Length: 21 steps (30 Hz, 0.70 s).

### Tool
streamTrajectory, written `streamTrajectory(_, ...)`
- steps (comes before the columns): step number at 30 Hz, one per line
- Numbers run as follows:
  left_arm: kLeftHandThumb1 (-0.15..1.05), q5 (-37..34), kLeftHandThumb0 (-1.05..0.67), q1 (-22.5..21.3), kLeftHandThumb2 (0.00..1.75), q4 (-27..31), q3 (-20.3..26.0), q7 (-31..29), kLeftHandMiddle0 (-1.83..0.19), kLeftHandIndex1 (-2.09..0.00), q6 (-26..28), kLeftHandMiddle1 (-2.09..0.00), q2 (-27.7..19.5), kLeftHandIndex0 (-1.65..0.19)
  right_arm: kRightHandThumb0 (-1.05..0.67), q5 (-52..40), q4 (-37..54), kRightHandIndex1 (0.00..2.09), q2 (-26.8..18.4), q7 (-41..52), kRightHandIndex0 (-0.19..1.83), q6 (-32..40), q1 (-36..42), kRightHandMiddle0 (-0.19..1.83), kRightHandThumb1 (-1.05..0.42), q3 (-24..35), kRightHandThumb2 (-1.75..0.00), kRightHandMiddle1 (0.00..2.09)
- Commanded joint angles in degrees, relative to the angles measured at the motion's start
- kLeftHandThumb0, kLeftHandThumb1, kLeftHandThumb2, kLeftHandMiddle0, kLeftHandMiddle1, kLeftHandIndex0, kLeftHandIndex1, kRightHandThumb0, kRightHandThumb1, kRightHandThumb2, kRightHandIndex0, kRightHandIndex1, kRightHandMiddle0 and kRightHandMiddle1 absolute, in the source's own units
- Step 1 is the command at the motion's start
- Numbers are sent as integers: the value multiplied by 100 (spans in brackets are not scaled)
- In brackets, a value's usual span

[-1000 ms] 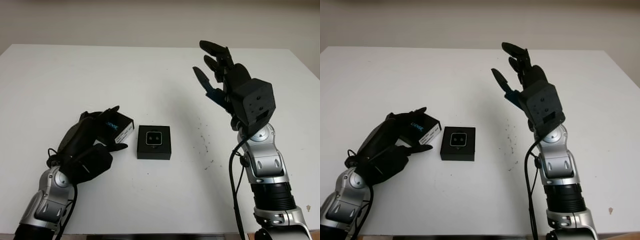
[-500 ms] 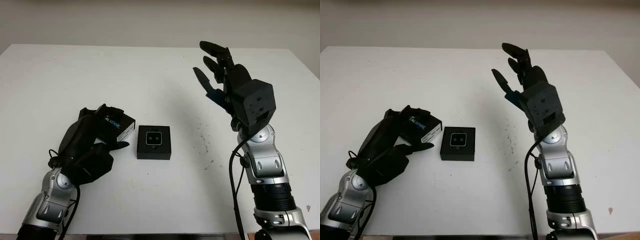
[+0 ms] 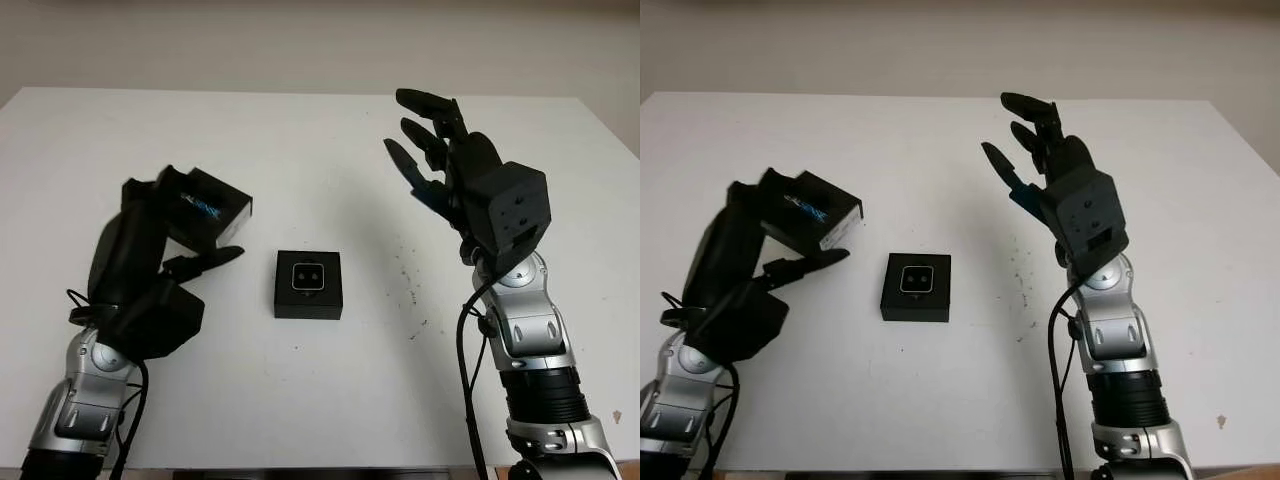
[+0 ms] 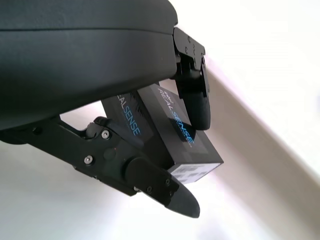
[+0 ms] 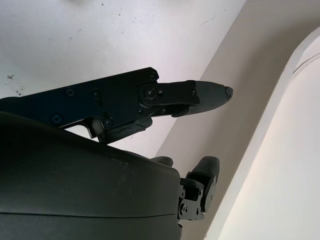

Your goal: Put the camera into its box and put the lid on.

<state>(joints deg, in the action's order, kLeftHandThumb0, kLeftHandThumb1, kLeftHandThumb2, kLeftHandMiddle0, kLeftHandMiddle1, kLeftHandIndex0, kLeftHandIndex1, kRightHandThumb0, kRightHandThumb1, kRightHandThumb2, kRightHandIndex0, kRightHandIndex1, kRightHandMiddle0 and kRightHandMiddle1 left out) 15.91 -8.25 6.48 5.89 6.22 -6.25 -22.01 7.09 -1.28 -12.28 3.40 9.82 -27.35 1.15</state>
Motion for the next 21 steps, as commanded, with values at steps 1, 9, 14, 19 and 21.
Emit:
streamTrajectory(1, 103, -375, -19, -153, 6, 330, 186, -175, -32, -118, -26, -153, 57, -26, -54, -56, 3, 32, 9, -16, 16, -72, 2, -13, -105, 60, -27, 89)
streamTrajectory(9, 105, -1478, -16, -144, 7, 1045, 277, -1046, -29, -126, 269, -154, 135, -23, -51, -110, -142, 34, 36, -28, 14, -290, -27, -19, -105, 55, -25, 108)
streamTrajectory(14, 105, -1771, -21, -104, 8, 962, 180, -1546, -31, -127, 185, -154, 144, -22, -50, -117, -205, 34, 21, -22, 14, -378, -26, -19, -105, 50, -24, 108)
streamTrajectory(19, 105, -1955, -25, -145, 10, 734, -3, -2056, -28, -134, 102, -163, 126, -16, -52, -98, -246, 36, 2, -25, 13, -393, -37, -19, -105, 50, -25, 111)
streamTrajectory(21, 104, -1890, -27, -204, 8, 567, -73, -2158, -29, -136, -25, -166, 121, -17, -52, -78, -247, 36, -5, -34, 14, -377, -42, -19, -105, 45, -25, 112)
